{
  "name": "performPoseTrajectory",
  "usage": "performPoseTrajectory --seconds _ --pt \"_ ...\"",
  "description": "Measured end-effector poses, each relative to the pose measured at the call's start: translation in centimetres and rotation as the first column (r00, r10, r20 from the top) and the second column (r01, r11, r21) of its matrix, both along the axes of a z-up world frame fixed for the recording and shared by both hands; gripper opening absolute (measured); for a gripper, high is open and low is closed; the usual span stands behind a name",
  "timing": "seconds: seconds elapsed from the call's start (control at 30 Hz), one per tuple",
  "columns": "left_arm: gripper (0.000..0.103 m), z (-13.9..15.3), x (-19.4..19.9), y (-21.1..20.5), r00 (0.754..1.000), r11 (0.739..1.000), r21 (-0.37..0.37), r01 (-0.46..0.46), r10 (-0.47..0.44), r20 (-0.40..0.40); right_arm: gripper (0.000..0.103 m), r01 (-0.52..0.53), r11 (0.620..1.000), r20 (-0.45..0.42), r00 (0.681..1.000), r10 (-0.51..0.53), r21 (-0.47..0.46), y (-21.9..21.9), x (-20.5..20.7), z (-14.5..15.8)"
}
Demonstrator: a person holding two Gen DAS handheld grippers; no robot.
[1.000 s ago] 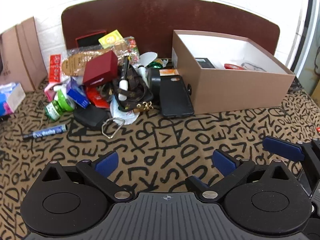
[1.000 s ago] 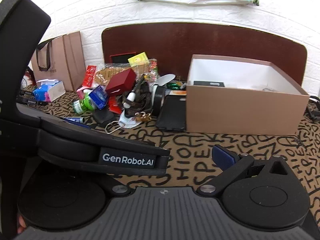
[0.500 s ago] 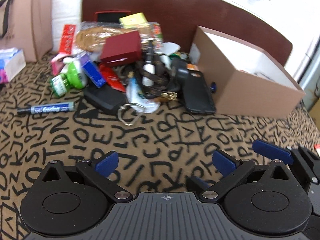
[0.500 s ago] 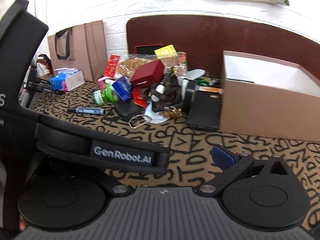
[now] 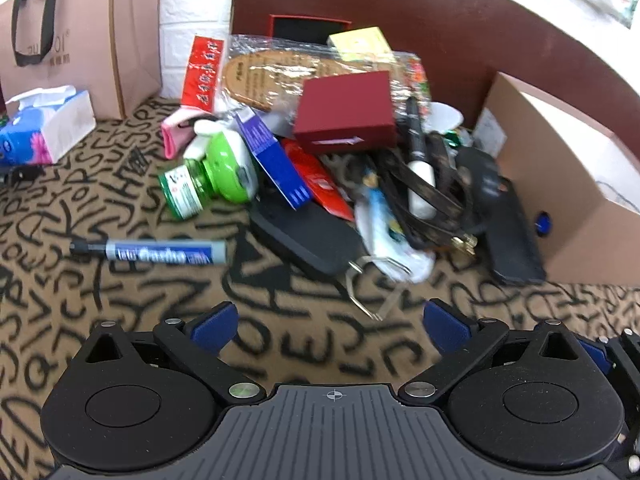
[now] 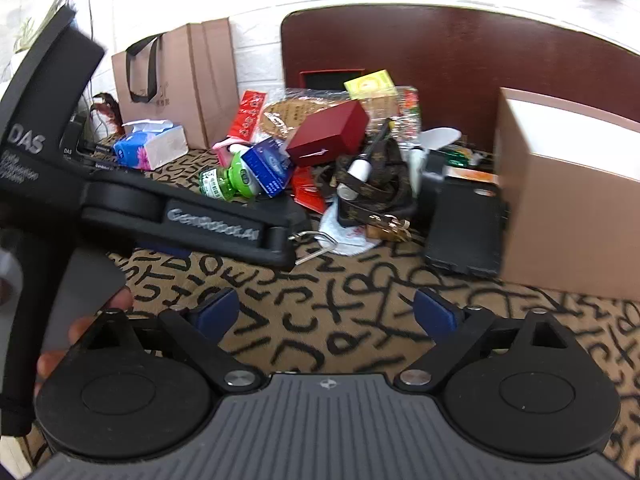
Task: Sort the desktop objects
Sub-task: 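Reach the left tool into the pile and grasp the black key fob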
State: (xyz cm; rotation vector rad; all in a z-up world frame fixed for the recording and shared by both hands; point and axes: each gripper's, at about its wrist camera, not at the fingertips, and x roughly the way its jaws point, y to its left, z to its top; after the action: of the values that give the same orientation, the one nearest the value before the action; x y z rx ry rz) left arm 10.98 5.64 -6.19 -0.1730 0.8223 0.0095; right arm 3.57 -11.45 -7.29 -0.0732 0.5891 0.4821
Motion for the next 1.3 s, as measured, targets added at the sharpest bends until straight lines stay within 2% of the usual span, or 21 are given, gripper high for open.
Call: performPoseTrajectory --seconds 0.13,0.27,0.33,0.4,0.47,0.63,0.73,0.87,0.93,1.03,1.3 --pt "0.102 -0.6 2.4 1.2 0.999 0.999 -0.017 -0.032 0.031 -0.03 0.09 -0.058 0.998 0.019 0.998 0.058 -0.019 1.6 1.7 -0.2" --pt "0.097 -1.1 4.6 2.0 0.997 0.998 -0.019 -0.052 0.051 -0.061 0.083 -0.135 0.989 0.046 0.989 0.138 -0.055 3.6 3.7 -0.5" --pt "0.095 -1.4 5.4 2.3 0.996 0.998 -0.008 -0.067 0.066 -0.066 0.079 -0.136 0.988 0.037 0.99 0.139 -0.068 4.3 4.9 -0.8" --pt "0.096 -1.6 6.2 2.8 0.995 0.997 -0.036 -0.061 0.058 -0.079 0.074 -0.164 0.984 0.023 0.986 0.166 -0.071 5.0 6.1 -1.1" --pt "0.095 -1.5 6.9 3.1 0.994 0.996 -0.055 -0.067 0.062 -0.084 0.074 -0.181 0.98 0.032 0.982 0.184 -0.078 5.5 6.9 -1.4" --pt "0.093 -1.6 8.4 3.2 0.994 0.997 -0.05 -0.062 0.057 -0.093 0.072 -0.197 0.976 0.026 0.979 0.2 -0.091 6.0 9.0 -1.7" --pt "0.093 -1.7 8.9 3.3 0.994 0.996 -0.06 -0.061 0.055 -0.097 0.067 -0.219 0.971 0.014 0.975 0.221 -0.098 6.4 9.7 -1.9" --pt "0.093 -2.0 9.4 3.1 0.994 0.997 -0.049 -0.055 0.05 -0.097 0.063 -0.224 0.97 -0.007 0.975 0.224 -0.1 6.7 9.9 -2.8" --pt "0.09 -2.0 9.5 2.8 0.994 0.998 -0.033 -0.044 0.04 -0.099 0.055 -0.213 0.97 -0.01 0.977 0.213 -0.12 6.9 9.8 -3.1" --pt "0.081 -1.9 9.1 2.1 0.994 1.0 -0.019 -0.012 0.01 -0.106 0.054 -0.209 0.973 -0.026 0.978 0.208 -0.099 6.4 9.3 -3.1" --pt "0.076 -2.0 6.2 -0.6 0.993 1.0 0.001 0.023 -0.023 -0.116 0.053 -0.195 0.976 -0.055 0.98 0.191 -0.099 4.7 5.4 -2.8"
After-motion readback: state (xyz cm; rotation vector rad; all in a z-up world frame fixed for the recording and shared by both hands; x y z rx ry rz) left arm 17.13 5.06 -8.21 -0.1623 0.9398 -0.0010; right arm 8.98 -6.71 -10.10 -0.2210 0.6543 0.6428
